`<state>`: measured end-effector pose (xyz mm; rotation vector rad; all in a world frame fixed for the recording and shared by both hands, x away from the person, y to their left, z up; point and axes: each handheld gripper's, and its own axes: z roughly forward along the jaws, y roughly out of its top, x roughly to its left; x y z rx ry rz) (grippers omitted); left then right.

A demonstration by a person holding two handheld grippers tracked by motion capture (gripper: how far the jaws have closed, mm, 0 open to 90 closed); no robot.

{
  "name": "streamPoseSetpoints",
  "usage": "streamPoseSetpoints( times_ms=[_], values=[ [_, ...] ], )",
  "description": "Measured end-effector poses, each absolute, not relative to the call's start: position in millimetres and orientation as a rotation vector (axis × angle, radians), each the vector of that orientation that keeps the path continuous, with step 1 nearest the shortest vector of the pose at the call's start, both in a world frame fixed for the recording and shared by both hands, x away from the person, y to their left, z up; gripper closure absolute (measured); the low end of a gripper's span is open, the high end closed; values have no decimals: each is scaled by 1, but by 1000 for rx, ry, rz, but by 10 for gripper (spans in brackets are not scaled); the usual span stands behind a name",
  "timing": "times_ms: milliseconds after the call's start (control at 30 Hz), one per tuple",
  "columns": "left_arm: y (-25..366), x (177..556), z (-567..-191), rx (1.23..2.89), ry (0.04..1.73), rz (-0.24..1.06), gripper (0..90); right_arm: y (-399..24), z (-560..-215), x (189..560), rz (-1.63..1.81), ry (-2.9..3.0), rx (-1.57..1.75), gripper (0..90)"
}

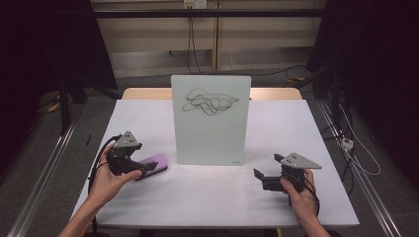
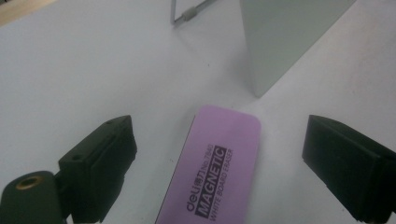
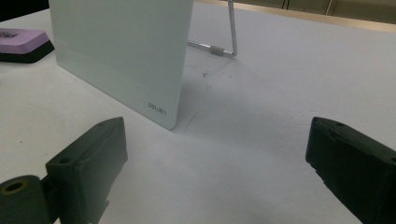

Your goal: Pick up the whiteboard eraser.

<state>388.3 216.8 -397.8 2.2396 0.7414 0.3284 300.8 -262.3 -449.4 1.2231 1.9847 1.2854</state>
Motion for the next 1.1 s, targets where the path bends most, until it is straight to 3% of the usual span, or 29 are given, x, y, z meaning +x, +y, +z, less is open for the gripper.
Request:
streamPoseSetpoints(
  times_ms=[333, 833, 933, 1100],
  values=[
    [215, 396, -410, 2394, 706, 272, 114, -262, -449, 301, 1296, 1986, 1215, 50],
    [213, 407, -410, 2463, 581, 193, 135, -260, -449, 301, 1286, 1991, 1214, 49],
    [210, 405, -408, 2491, 570, 226, 205, -260, -449, 301, 1286, 1992, 1208, 49],
    [206, 410, -417, 2552, 539, 169, 208, -260, -449, 300, 1293, 1993, 1203, 48]
  ],
)
